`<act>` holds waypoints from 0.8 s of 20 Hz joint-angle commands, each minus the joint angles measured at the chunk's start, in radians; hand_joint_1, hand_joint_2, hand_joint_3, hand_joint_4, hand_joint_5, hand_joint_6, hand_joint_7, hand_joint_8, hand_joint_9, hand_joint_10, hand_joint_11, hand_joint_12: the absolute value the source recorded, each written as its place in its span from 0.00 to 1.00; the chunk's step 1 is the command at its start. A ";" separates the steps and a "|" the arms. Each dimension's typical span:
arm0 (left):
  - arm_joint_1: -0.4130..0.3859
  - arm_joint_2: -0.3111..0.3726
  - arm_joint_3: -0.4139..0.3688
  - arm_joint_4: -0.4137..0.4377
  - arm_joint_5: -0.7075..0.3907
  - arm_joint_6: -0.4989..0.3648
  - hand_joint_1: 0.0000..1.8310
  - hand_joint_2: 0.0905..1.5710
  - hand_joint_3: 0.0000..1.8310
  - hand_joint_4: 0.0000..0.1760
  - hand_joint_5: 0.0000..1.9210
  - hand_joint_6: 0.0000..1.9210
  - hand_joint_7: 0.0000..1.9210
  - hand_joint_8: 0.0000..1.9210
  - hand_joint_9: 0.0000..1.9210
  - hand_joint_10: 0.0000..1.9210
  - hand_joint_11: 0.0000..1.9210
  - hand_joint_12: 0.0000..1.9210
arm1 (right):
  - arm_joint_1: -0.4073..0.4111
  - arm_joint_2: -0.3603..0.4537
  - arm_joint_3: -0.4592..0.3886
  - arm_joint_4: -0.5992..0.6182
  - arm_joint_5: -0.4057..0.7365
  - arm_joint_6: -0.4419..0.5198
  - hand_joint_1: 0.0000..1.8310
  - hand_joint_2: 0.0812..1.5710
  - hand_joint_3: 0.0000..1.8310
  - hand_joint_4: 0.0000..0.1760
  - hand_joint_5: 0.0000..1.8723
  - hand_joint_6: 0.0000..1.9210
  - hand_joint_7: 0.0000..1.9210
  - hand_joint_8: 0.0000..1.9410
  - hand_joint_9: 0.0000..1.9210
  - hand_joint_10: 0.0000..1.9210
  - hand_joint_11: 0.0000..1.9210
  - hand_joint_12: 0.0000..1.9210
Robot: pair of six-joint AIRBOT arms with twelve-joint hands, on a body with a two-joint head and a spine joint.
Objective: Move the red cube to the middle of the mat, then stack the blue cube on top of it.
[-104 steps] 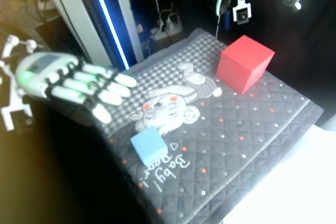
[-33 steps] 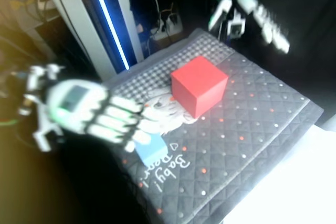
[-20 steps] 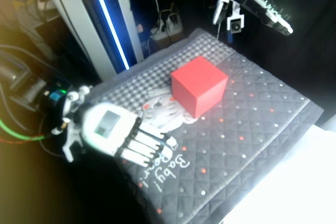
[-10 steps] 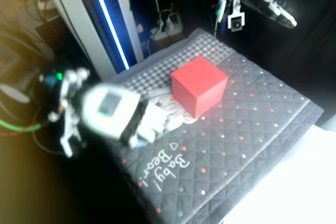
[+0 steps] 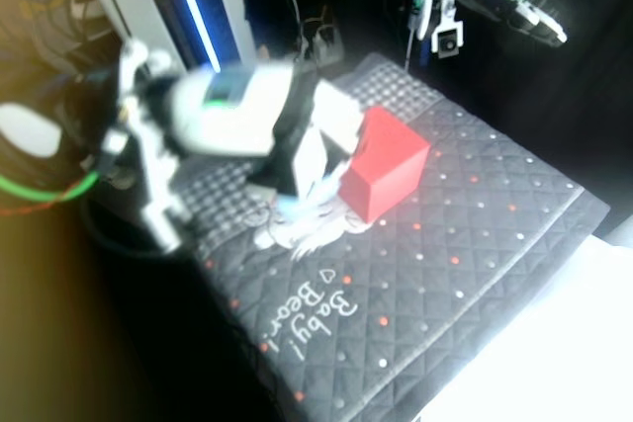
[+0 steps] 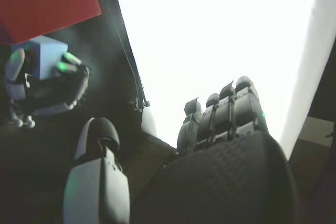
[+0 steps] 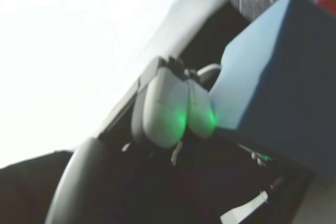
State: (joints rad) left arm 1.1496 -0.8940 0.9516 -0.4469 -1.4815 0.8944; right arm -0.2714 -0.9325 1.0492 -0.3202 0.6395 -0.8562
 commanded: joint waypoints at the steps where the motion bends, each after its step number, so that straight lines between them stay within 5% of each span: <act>1: -0.002 0.000 0.006 0.013 -0.132 -0.003 0.26 0.68 0.00 0.34 0.05 0.00 0.00 0.00 0.00 0.00 0.00 0.00 | 0.022 0.000 -0.001 0.012 0.124 0.000 0.54 0.69 0.34 0.00 0.28 0.96 0.67 1.00 0.75 1.00 0.80 1.00; 2: -0.001 0.000 0.007 0.011 -0.134 -0.003 0.24 0.67 0.00 0.38 0.06 0.00 0.00 0.00 0.00 0.00 0.00 0.00 | 0.026 -0.005 -0.003 0.009 0.133 0.000 0.74 0.63 0.32 0.00 0.06 0.79 0.67 1.00 0.76 1.00 0.79 1.00; 3: -0.001 -0.001 0.007 0.009 -0.135 -0.003 0.23 0.67 0.00 0.40 0.06 0.00 0.00 0.00 0.00 0.00 0.00 0.00 | 0.026 -0.013 -0.003 0.009 0.151 0.007 0.80 0.61 0.33 0.00 0.01 0.54 0.68 1.00 0.76 1.00 0.79 1.00; 4: -0.001 -0.001 0.007 0.007 -0.136 -0.003 0.22 0.66 0.00 0.42 0.06 0.00 0.00 0.00 0.00 0.00 0.00 0.00 | 0.026 -0.021 -0.002 0.009 0.161 0.015 0.58 0.67 0.38 0.00 0.22 0.91 0.69 1.00 0.76 1.00 0.78 1.00; 5: -0.001 -0.001 0.007 0.005 -0.137 -0.003 0.22 0.66 0.00 0.50 0.06 0.00 0.00 0.00 0.00 0.00 0.00 0.00 | 0.026 -0.030 0.000 0.007 0.167 0.021 0.78 0.60 0.35 0.00 0.55 0.98 0.72 1.00 0.77 1.00 0.79 1.00; 6: -0.001 -0.001 0.007 0.004 -0.137 -0.003 0.22 0.66 0.00 0.52 0.06 0.00 0.00 0.00 0.00 0.00 0.00 0.00 | 0.026 -0.039 0.003 0.005 0.171 0.023 0.83 0.53 0.43 0.13 0.67 1.00 0.74 1.00 0.78 1.00 0.81 1.00; 7: 0.001 -0.002 0.008 0.001 -0.137 -0.003 0.21 0.67 0.00 0.54 0.05 0.00 0.00 0.00 0.00 0.00 0.00 0.00 | 0.025 -0.051 0.008 -0.003 0.174 0.033 0.83 0.52 0.45 0.83 0.68 1.00 0.74 1.00 0.78 1.00 0.81 1.00; 8: 0.004 -0.003 0.009 -0.003 -0.139 -0.003 0.21 0.68 0.01 0.51 0.05 0.00 0.00 0.00 0.00 0.00 0.00 0.00 | 0.025 -0.062 0.012 -0.016 0.177 0.048 0.61 0.52 0.58 0.00 0.43 1.00 0.72 1.00 0.77 1.00 0.80 1.00; 9: 0.007 -0.004 0.009 -0.007 -0.142 -0.003 0.21 0.68 0.01 0.54 0.05 0.00 0.00 0.00 0.00 0.00 0.00 0.00 | 0.024 -0.075 0.018 -0.032 0.181 0.077 0.56 0.51 0.61 0.00 0.39 1.00 0.72 1.00 0.76 1.00 0.79 1.00; 10: 0.008 -0.004 0.008 -0.010 -0.146 -0.003 0.20 0.68 0.00 0.57 0.05 0.00 0.01 0.00 0.00 0.00 0.00 0.00 | 0.022 -0.085 0.022 -0.044 0.181 0.092 0.76 0.52 0.48 0.00 0.53 1.00 0.74 1.00 0.78 1.00 0.72 1.00; 11: 0.010 -0.006 0.008 -0.015 -0.150 -0.003 0.20 0.69 0.01 0.61 0.05 0.00 0.01 0.00 0.00 0.00 0.00 0.00 | 0.016 -0.094 0.025 -0.046 0.181 0.096 0.80 0.55 0.41 0.00 0.60 1.00 0.74 1.00 0.78 1.00 0.74 1.00; 12: 0.011 -0.008 0.009 -0.018 -0.151 -0.003 0.20 0.70 0.01 0.63 0.05 0.00 0.01 0.00 0.00 0.00 0.00 0.00 | 0.008 -0.105 0.029 -0.047 0.181 0.101 0.81 0.55 0.40 0.00 0.56 1.00 0.74 1.00 0.78 1.00 0.77 1.00; 13: 0.012 -0.009 0.009 -0.021 -0.152 -0.003 0.20 0.70 0.01 0.64 0.05 0.00 0.00 0.00 0.00 0.00 0.00 0.00 | 0.003 -0.116 0.037 -0.053 0.181 0.115 0.60 0.56 0.52 0.00 0.39 1.00 0.72 1.00 0.76 1.00 0.79 1.00; 14: 0.014 -0.009 0.009 -0.023 -0.152 -0.003 0.20 0.70 0.01 0.63 0.05 0.00 0.00 0.00 0.00 0.00 0.00 0.00 | 0.000 -0.124 0.042 -0.057 0.180 0.124 0.55 0.56 0.55 0.00 0.35 1.00 0.71 1.00 0.75 1.00 0.80 1.00; 15: 0.017 -0.010 0.009 -0.027 -0.156 -0.004 0.20 0.70 0.01 0.61 0.05 0.00 0.00 0.00 0.00 0.00 0.00 0.00 | -0.006 -0.141 0.057 -0.071 0.180 0.155 0.57 0.67 0.39 0.00 0.22 0.97 0.67 1.00 0.74 1.00 0.79 1.00; 16: 0.018 -0.011 0.009 -0.028 -0.156 -0.005 0.20 0.71 0.01 0.63 0.05 0.00 0.00 0.00 0.00 0.00 0.00 0.00 | -0.006 -0.143 0.057 -0.071 0.179 0.156 0.51 0.82 0.19 0.00 0.21 0.98 0.67 1.00 0.74 1.00 0.80 1.00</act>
State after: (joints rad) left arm 1.1721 -0.9024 0.9535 -0.4858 -1.5085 0.8944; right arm -0.2897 -1.0790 1.1038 -0.4164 0.7021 -0.7052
